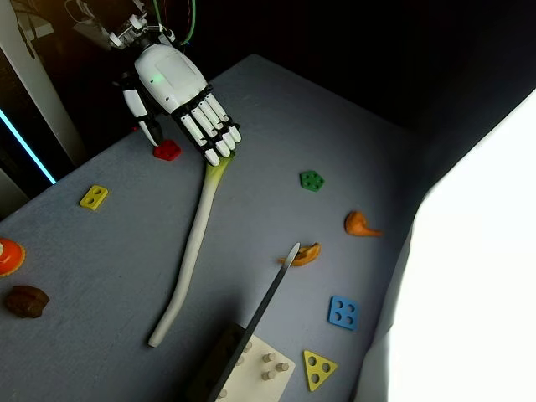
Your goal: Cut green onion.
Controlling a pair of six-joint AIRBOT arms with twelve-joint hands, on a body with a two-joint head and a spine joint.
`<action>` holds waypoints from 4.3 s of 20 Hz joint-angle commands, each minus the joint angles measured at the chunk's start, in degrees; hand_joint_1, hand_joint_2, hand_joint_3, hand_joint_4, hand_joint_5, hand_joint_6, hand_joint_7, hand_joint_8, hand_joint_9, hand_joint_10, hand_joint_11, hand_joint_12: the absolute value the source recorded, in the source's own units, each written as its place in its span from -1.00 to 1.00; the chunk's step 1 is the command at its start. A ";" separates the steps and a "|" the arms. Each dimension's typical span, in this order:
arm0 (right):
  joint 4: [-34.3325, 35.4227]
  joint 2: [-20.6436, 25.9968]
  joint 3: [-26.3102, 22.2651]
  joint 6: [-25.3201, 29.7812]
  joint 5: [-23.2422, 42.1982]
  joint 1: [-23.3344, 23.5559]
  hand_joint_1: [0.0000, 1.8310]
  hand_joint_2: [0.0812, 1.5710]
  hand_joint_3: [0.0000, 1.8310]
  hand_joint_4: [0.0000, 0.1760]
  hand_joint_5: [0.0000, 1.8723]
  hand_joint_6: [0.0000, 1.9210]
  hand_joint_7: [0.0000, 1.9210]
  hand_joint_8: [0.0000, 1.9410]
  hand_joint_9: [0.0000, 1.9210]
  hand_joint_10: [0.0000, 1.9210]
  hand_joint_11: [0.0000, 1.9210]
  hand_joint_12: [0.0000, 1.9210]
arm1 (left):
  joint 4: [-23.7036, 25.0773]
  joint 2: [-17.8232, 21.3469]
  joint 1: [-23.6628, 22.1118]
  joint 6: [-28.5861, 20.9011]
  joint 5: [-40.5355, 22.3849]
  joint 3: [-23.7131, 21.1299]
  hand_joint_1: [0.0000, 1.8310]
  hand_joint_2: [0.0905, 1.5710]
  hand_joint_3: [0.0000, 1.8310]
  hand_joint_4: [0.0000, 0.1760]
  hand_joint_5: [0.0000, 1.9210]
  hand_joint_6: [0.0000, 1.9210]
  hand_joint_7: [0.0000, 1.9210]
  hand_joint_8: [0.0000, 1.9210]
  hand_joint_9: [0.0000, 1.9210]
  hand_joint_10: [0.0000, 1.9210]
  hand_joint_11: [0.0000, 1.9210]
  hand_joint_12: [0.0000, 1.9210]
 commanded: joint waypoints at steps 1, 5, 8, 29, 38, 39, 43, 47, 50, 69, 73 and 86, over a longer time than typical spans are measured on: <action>3.05 0.42 0.67 -0.49 4.48 0.26 0.73 0.38 -0.97 0.94 0.45 1.00 0.59 1.00 0.67 1.00 0.76 1.00 | 4.61 -0.49 -0.27 0.03 3.88 -0.04 -0.10 0.51 -1.00 -0.95 -0.94 -1.00 -0.99 -1.00 -1.00 -1.00 -1.00 -1.00; 3.05 0.42 0.77 -0.62 4.57 0.26 0.77 0.41 -0.95 1.00 0.59 1.00 0.68 1.00 0.73 1.00 0.82 1.00 | 4.64 -1.83 0.28 0.08 5.40 0.17 -0.09 0.50 -1.00 -0.90 -0.95 -1.00 -0.98 -1.00 -0.99 -1.00 -0.99 -0.99; 3.22 0.41 0.87 -1.01 4.95 0.27 0.75 0.40 -0.94 1.00 0.60 1.00 0.67 1.00 0.73 1.00 0.82 1.00 | 4.64 -2.65 0.41 0.08 5.77 0.49 -0.10 0.47 -1.00 -0.86 -0.91 -1.00 -0.93 -1.00 -0.95 -1.00 -1.00 -0.86; 12.07 1.42 0.86 -0.68 13.96 3.36 0.76 -0.01 -0.24 1.00 0.51 1.00 0.61 1.00 0.66 1.00 0.76 1.00 | 3.77 -5.68 0.75 -2.84 6.77 2.93 -0.07 0.50 -1.00 -1.00 -0.78 -0.99 -0.89 -0.99 -0.91 -1.00 -0.99 -0.82; 9.56 2.64 -0.26 3.18 14.53 5.88 0.77 0.00 -0.23 1.00 0.50 1.00 0.64 1.00 0.70 1.00 0.78 1.00 | 3.71 -7.62 3.14 -9.07 7.01 4.26 -0.19 0.55 -0.99 -1.00 -0.85 -0.98 -0.97 -0.99 -0.95 -0.99 -1.00 -0.88; 9.60 2.77 -0.53 2.65 14.03 6.10 0.77 0.00 -0.23 1.00 0.50 1.00 0.64 1.00 0.70 1.00 0.78 1.00 | 3.71 -7.71 3.17 -9.13 7.02 4.41 -0.19 0.55 -0.99 -1.00 -0.85 -0.98 -0.97 -0.99 -0.95 -0.99 -1.00 -0.88; 10.75 3.76 -2.58 0.24 11.74 8.14 0.75 0.07 -0.38 1.00 0.43 1.00 0.59 1.00 0.66 1.00 0.74 1.00 | 3.49 -8.48 3.59 -10.74 7.66 5.60 -0.21 0.53 -1.00 -0.94 -0.90 -1.00 -0.91 -0.98 -0.97 -1.00 -1.00 -0.96; 13.92 6.54 -9.54 -7.63 11.46 8.60 0.68 0.06 -0.31 1.00 0.39 1.00 0.59 1.00 0.68 1.00 0.77 1.00 | 3.36 -9.05 3.98 -10.74 7.87 6.02 -0.24 0.51 -1.00 -0.65 -1.00 -1.00 -0.97 -1.00 -0.99 -1.00 -1.00 -0.95; 17.62 10.38 -18.99 -14.84 10.85 8.70 0.72 0.01 -0.27 1.00 0.41 1.00 0.61 1.00 0.68 1.00 0.77 1.00 | 3.49 -9.38 4.40 -10.74 7.94 5.99 -0.29 0.56 -0.99 -0.67 -1.00 -1.00 -0.99 -1.00 -0.99 -1.00 -1.00 -0.87; 53.00 19.68 -53.88 -58.78 21.41 3.17 0.73 -0.07 -0.18 1.00 0.58 1.00 0.65 1.00 0.70 1.00 0.77 1.00 | 2.91 -11.78 7.48 -10.75 8.16 5.65 -0.71 0.69 -0.98 -0.97 -0.96 -0.99 -0.96 -0.99 -1.00 -1.00 -0.99 -0.99; 57.78 19.98 -58.40 -65.87 24.77 2.42 0.71 -0.04 -0.19 1.00 0.49 1.00 0.61 1.00 0.68 1.00 0.76 1.00 | 2.75 -11.92 7.71 -10.75 8.01 5.87 -0.84 0.72 -0.99 -1.00 -0.96 -0.99 -0.97 -1.00 -1.00 -1.00 -0.98 -0.98; 66.21 19.96 -69.50 -78.76 24.36 2.08 0.76 -0.07 -0.18 1.00 0.53 1.00 0.63 1.00 0.71 1.00 0.79 1.00 | 2.70 -12.12 7.93 -10.75 7.47 6.09 -0.90 0.73 -1.00 -1.00 -1.00 -1.00 -1.00 -1.00 -1.00 -1.00 -1.00 -1.00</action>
